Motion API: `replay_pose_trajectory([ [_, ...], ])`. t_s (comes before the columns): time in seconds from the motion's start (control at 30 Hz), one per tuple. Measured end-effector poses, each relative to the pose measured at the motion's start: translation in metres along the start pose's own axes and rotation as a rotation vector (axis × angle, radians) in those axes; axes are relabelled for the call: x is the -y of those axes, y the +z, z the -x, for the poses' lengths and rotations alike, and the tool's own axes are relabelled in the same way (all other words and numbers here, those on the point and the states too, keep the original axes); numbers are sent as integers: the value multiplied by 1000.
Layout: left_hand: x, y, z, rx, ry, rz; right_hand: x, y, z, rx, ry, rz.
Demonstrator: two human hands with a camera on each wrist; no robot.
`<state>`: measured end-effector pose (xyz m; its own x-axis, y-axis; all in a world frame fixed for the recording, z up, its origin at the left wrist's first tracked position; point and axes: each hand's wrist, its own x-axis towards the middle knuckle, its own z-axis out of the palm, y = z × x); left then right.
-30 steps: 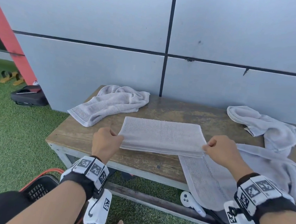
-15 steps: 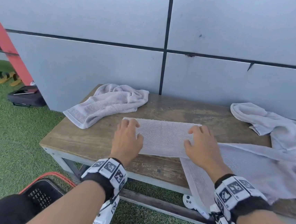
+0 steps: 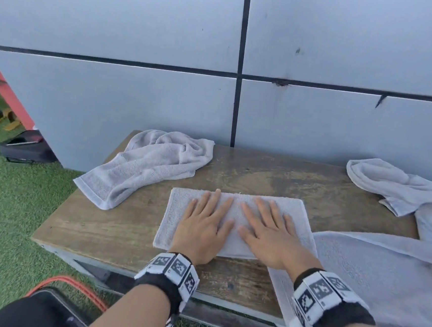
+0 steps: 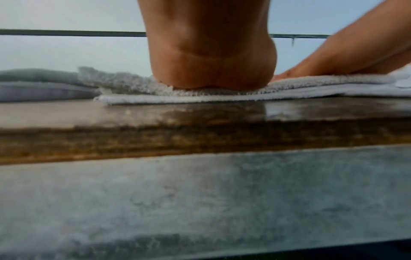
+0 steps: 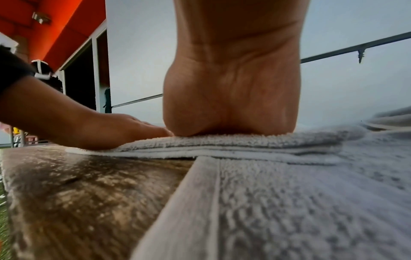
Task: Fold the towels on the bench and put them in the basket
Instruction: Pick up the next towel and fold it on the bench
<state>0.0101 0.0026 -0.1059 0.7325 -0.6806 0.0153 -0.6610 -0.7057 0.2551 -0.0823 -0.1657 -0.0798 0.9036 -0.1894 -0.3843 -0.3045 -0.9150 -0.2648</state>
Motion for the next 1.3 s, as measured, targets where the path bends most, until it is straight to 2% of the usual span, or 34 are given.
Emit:
replay_pose_trajectory([
  [0.2, 7, -3, 2, -6, -70, -3, -19, -3, 5, -64, 58, -1],
  [0.4, 16, -9, 5, 36, -159, 3, -22, -9, 14, -69, 104, 33],
  [0.53, 10, -9, 7, 25, -252, 7, 2, -17, 32, -383, 63, 192],
  [0.63, 6, -12, 13, 27, -369, 39, 20, -17, 43, -320, -34, 100],
  [0.7, 2, -16, 19, 23, -430, 25, 23, -16, 43, -340, -85, 87],
  [0.77, -2, -24, 26, 9, -469, -33, 26, -16, 41, -360, -93, 53],
  [0.83, -4, -35, 33, 2, -511, -77, 29, -18, 41, -313, -91, 19],
  [0.97, 1, -54, 50, 68, -596, -61, 37, -17, 48, -339, -90, 47],
  [1.13, 9, -66, 72, 134, -579, 150, 47, -5, 62, -183, -140, 20],
  [1.3, 8, -77, 88, 171, -518, 462, 53, 9, 79, -188, -132, 15],
])
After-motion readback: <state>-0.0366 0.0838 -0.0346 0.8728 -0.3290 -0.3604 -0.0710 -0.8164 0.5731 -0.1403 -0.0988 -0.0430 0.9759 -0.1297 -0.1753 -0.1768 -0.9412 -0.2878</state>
